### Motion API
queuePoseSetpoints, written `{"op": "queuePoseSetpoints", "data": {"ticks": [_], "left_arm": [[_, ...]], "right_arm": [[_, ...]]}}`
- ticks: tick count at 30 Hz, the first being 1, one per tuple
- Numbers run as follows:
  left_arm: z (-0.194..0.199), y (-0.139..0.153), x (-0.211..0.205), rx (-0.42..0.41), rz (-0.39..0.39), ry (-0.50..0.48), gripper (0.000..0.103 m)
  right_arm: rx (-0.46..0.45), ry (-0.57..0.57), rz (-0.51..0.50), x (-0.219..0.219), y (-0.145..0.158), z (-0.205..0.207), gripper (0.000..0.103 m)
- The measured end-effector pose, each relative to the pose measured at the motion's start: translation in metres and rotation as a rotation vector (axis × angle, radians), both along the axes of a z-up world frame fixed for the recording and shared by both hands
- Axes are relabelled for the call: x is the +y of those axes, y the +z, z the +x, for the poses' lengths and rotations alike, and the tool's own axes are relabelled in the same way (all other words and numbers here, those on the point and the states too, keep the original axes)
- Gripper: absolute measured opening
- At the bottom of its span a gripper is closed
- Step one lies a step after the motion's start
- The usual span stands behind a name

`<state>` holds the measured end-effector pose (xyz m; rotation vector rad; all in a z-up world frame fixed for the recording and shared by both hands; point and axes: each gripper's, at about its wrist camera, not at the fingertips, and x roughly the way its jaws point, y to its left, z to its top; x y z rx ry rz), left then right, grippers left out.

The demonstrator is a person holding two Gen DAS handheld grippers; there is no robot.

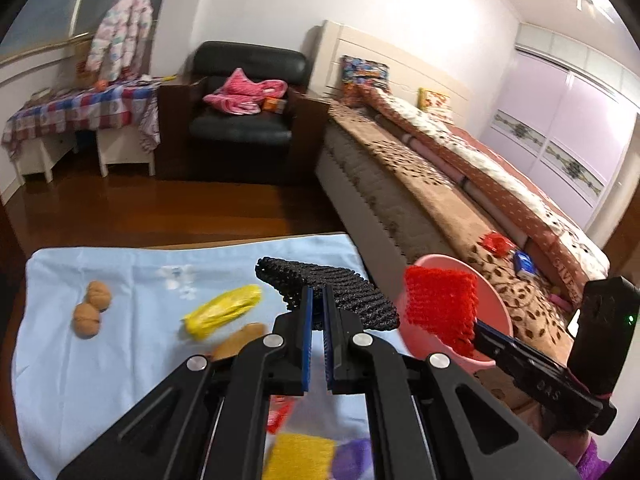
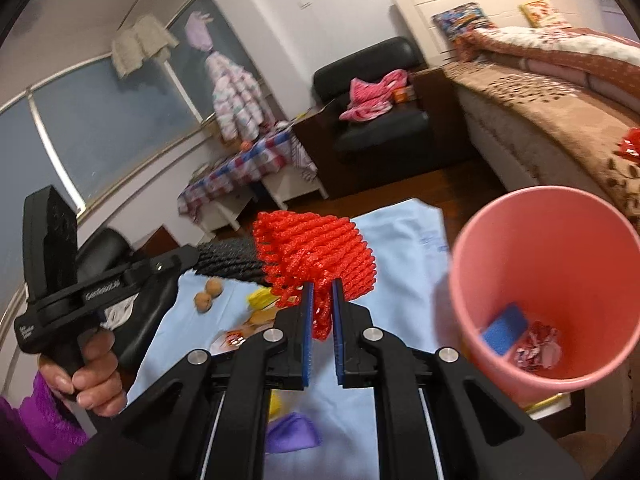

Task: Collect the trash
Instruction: 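Carry both nets to the pink bucket and open both tools to drop them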

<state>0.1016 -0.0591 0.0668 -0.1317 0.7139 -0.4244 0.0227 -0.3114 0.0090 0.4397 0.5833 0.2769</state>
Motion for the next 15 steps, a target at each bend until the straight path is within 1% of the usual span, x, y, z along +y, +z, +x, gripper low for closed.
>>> {"op": "queuePoseSetpoints", "data": {"ticks": [5,9,15], "left_arm": [[-0.001,0.0,-0.04,0.006,0.01,-0.075,0.004],[-0.003,-0.003,-0.074,0.013,0.025,-0.14,0.004],[-0.003,-0.014,-0.119,0.035,0.049,-0.214,0.004]], "right_arm": [[0.003,-0.096,0.012,-0.036,-0.002,-0.011,0.009],[0.026,-0.165,0.028,-0.063,-0.01,-0.017,0.009],[0.056,-0.232,0.038,-0.089,-0.022,-0.023,0.009]]}}
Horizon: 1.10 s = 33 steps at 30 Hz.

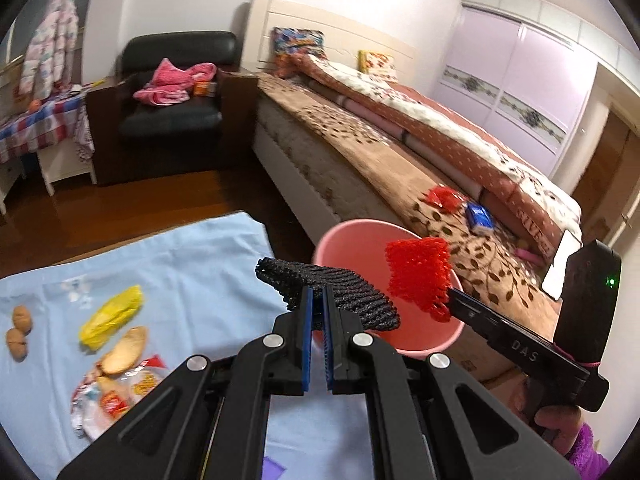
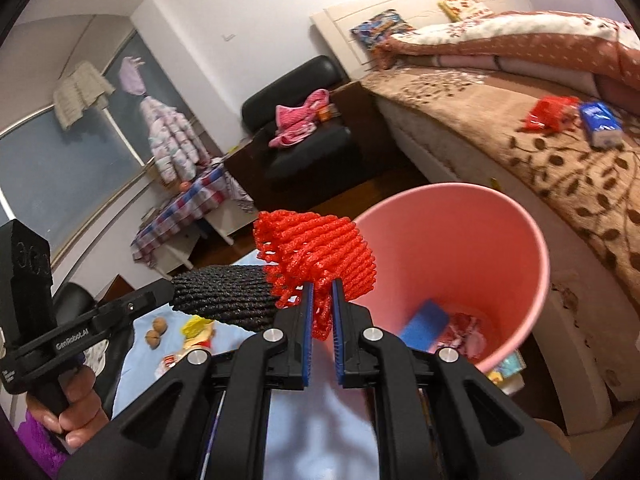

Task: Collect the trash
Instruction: 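Carry both nets to the pink bucket and open both tools to drop them, then move both open tools back over the table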

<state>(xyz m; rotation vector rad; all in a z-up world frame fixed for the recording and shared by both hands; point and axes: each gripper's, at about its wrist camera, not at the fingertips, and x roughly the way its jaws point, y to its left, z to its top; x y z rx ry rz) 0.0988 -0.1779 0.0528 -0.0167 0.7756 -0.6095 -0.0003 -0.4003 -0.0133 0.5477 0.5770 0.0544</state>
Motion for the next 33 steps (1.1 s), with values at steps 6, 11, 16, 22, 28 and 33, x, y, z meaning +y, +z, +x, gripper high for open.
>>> {"op": "queuePoseSetpoints", "data": {"ticks": [6,11,16,22,28,33], "left_arm": [[0.001,-0.013,-0.035,0.017,0.03,-0.046,0.004],[0.0,-0.023,-0.05,0.03,0.053,-0.066,0.005],[0.0,-0.027,-0.055,0.032,0.055,-0.086,0.011],[0.0,-0.024,-0.051,0.027,0.042,-0.087,0.022],[-0.002,-0.017,-0.046,0.006,0.027,-0.079,0.028],[-0.003,-0.013,-0.036,0.0,0.014,-0.061,0.028]], "right_arm": [[0.034,-0.029,0.01,-0.013,-0.012,0.0,0.009],[0.048,-0.046,0.026,-0.022,-0.019,-0.002,0.009],[0.062,-0.073,0.019,-0.027,-0.022,0.0,0.015],[0.072,-0.09,0.026,-0.03,-0.025,0.0,0.027],[0.068,-0.09,0.019,-0.03,-0.025,0.0,0.028],[0.06,-0.09,0.012,-0.027,-0.022,-0.001,0.028]]}}
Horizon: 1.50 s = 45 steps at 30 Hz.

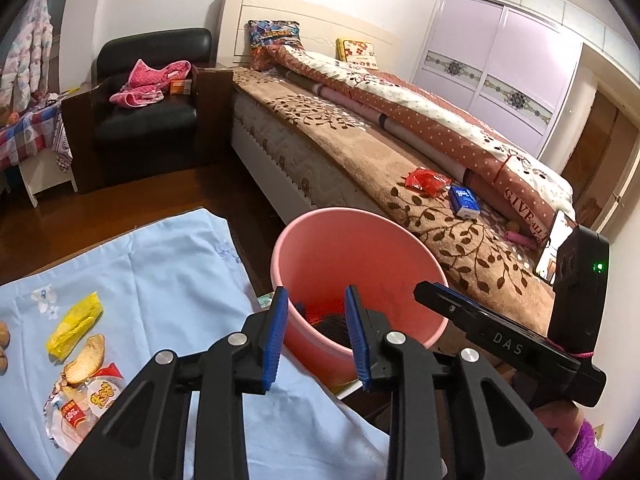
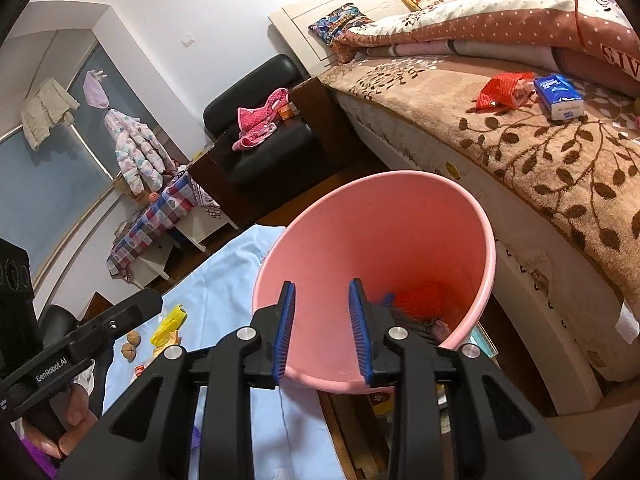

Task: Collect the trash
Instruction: 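Move both open tools back over the table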

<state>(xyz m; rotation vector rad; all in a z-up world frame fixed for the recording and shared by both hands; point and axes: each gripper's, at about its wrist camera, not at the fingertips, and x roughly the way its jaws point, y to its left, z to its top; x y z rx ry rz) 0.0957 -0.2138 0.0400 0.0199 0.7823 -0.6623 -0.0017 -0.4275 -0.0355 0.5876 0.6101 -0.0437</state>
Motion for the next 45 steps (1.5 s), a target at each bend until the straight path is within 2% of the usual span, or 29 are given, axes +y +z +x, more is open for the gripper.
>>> {"op": "queuePoseSetpoints", "data": {"ticks": [17,32,38,45], "left_arm": [[-0.009,-0.001,0.055,0.01,-0.016,0.114,0.029],[-0.008,0.011,0.164,-0.041,0.006,0.341,0.03],[-0.011,0.003,0.205,-0.023,0.026,0.422,0.037],[-0.022,-0.013,0.235,0.02,0.041,0.48,0.039]], "right_arm": [[-0.01,0.094,-0.034,0.043,0.012,0.001,0.028],[0.001,0.227,-0.058,0.091,0.013,0.005,0.028],[0.016,0.273,-0.065,0.106,0.011,0.01,0.028],[0.026,0.351,-0.076,0.13,0.009,0.014,0.028]]}}
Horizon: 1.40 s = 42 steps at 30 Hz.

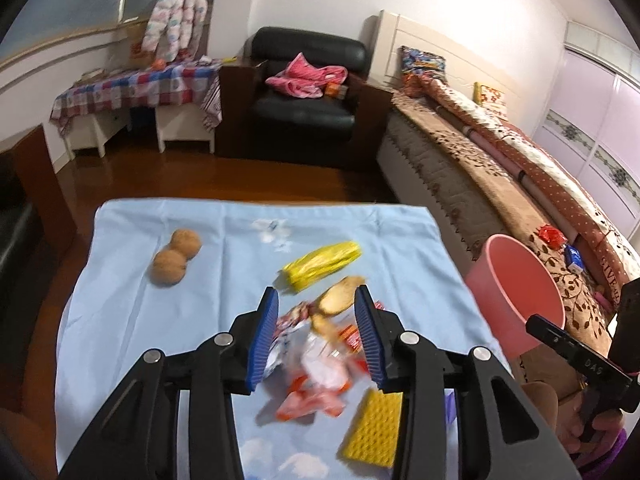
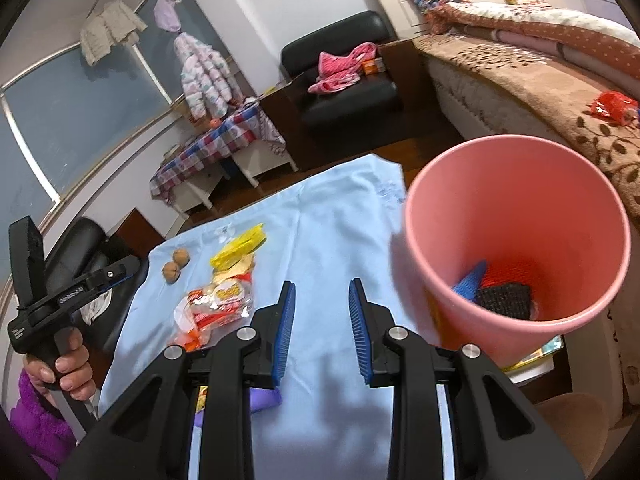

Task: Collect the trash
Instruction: 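Move both open tools back over the table, then grasp the clear plastic bag with the left tool while the right tool grasps the red-labelled snack packet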

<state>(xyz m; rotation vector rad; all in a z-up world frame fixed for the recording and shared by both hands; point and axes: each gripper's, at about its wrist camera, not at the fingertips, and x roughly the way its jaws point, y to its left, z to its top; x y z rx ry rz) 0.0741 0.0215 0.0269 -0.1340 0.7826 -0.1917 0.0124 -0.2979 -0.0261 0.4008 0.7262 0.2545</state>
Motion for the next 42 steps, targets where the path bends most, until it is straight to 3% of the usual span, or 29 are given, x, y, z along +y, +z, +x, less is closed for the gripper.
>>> {"op": "queuePoseSetpoints", "data": {"ticks": [11,22,25,26,27,34,40,41,42], "left_arm": [[-0.019,-0.048,-0.006,0.123,-0.006,-0.049,0.04],[0.005,-0.074,-0.019,0.185,0.015,-0.033,0.04],[0.003,-0.074,-0.018,0.174,-0.007,-0.039,0.027],[0.002,-0.073,-0.017,0.165,-0.011,-0.046,0.012],[0.001,-0.07,-0.017,0.151,-0.015,-0.059,0.007],[-0.01,-0.061,-0.002,0.124,-0.04,-0.054,0.006],[-0.019,-0.053,0.015,0.108,-0.073,-0.038,0.006],[-0.02,-0.053,0.018,0.108,-0.079,-0.034,0.006],[-0.021,-0.052,0.021,0.108,-0.086,-0.03,0.006]], "right_arm": [[-0.015,0.098,-0.077,0.032,0.002,-0.001,0.028],[-0.001,0.125,-0.088,0.043,0.002,0.002,0.028],[0.004,0.145,-0.084,0.048,0.001,0.004,0.028],[0.006,0.153,-0.084,0.05,0.001,0.005,0.028],[0.007,0.165,-0.083,0.054,0.001,0.006,0.028],[0.03,0.287,-0.081,0.09,0.0,0.017,0.028],[0.013,0.387,-0.16,0.139,0.004,0.028,0.028],[0.009,0.392,-0.178,0.143,0.003,0.029,0.03],[0.003,0.397,-0.207,0.151,0.003,0.031,0.038]]}}
